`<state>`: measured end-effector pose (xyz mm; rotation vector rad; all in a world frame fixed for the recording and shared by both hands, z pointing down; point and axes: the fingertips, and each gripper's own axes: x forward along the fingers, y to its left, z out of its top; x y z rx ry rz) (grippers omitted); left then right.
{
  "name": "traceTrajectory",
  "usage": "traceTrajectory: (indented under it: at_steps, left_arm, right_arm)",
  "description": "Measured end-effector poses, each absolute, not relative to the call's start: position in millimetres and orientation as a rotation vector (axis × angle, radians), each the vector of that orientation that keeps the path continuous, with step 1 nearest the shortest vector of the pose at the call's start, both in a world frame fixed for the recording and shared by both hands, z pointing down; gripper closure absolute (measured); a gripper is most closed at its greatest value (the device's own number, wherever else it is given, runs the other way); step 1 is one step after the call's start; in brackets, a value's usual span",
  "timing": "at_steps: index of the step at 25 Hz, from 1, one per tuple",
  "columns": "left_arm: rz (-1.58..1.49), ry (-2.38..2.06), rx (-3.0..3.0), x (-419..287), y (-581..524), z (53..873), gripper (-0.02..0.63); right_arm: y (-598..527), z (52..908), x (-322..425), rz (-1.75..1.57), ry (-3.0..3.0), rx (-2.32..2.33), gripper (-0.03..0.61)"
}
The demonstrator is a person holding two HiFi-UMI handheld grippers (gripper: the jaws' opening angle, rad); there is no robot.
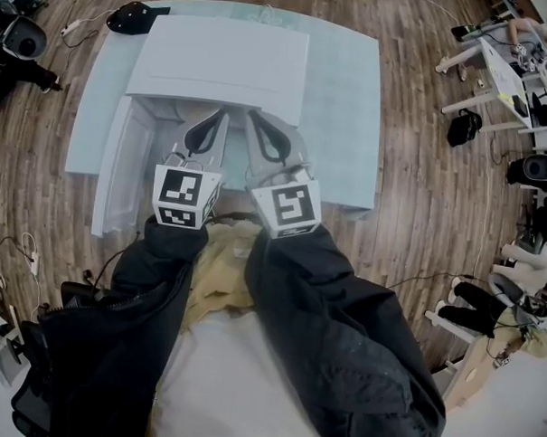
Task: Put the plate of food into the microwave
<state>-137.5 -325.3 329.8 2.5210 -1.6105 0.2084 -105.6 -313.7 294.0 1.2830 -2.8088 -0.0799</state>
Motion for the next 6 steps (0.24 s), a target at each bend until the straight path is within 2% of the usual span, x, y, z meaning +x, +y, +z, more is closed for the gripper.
traceTrajectory:
  at_steps: [6]
  left_arm:
    - [0.222, -1.620, 2.513, -135.8, -326.0, 332.0, 0.617]
  right_arm:
    - [-314.5, 291.6, -104.5, -0.076, -2.815, 1.280, 0.586]
